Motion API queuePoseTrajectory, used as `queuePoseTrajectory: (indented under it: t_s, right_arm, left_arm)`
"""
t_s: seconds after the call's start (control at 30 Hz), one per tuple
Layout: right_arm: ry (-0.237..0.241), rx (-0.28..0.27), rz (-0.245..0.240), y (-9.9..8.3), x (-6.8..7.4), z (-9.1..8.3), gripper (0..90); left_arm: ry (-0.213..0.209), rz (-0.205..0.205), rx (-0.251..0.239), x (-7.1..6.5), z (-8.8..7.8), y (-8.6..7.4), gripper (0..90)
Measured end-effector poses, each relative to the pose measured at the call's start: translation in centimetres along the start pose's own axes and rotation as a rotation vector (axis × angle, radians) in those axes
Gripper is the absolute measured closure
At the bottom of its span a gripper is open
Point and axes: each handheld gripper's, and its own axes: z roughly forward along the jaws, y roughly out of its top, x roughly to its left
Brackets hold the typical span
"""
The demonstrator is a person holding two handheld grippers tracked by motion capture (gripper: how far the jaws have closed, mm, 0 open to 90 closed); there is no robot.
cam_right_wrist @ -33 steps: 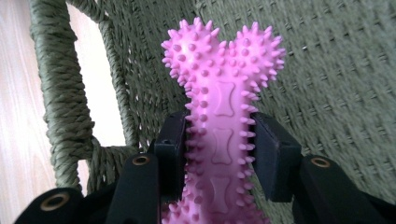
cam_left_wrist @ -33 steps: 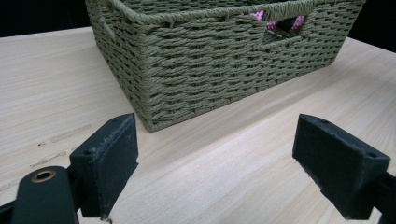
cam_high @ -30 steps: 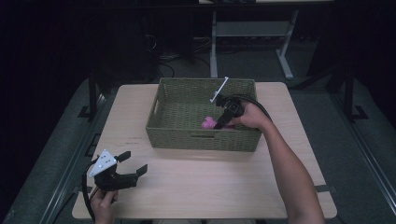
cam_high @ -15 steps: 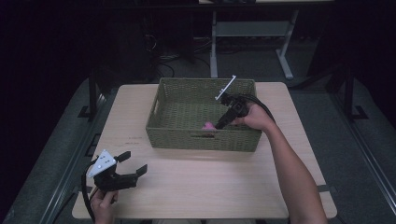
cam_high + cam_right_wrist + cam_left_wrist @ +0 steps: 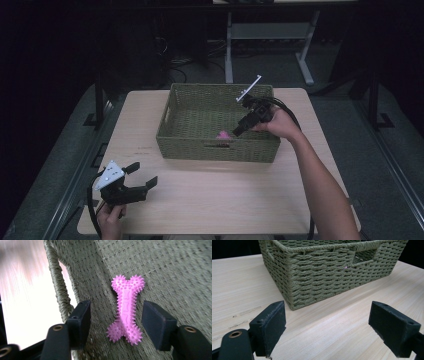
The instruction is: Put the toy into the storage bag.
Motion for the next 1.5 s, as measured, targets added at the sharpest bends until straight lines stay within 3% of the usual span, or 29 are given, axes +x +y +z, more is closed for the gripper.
queuePoseTrajectory:
  t_s: [0.77,1.07,1.23,1.5]
  right_arm:
    - [-0.041,-0.085,-0.022,-1.2,2.0,-4.1,33.4]
    - [-0.042,-0.115,-0.022,-2.1,2.8,-4.5,31.5]
    - [-0.049,-0.103,-0.018,-2.5,3.0,-4.7,29.3]
    - [-0.061,-0.119,-0.038,-3.2,4.5,-5.2,27.0]
  left_arm:
    - [-0.001,0.000,0.002,-0.1,0.1,0.0,13.8]
    - [-0.001,-0.001,0.001,-0.1,0.1,0.0,13.8]
    - [-0.001,0.000,0.004,-0.1,0.1,0.0,13.8]
    - [-0.004,0.001,0.005,-0.3,0.2,0.0,13.8]
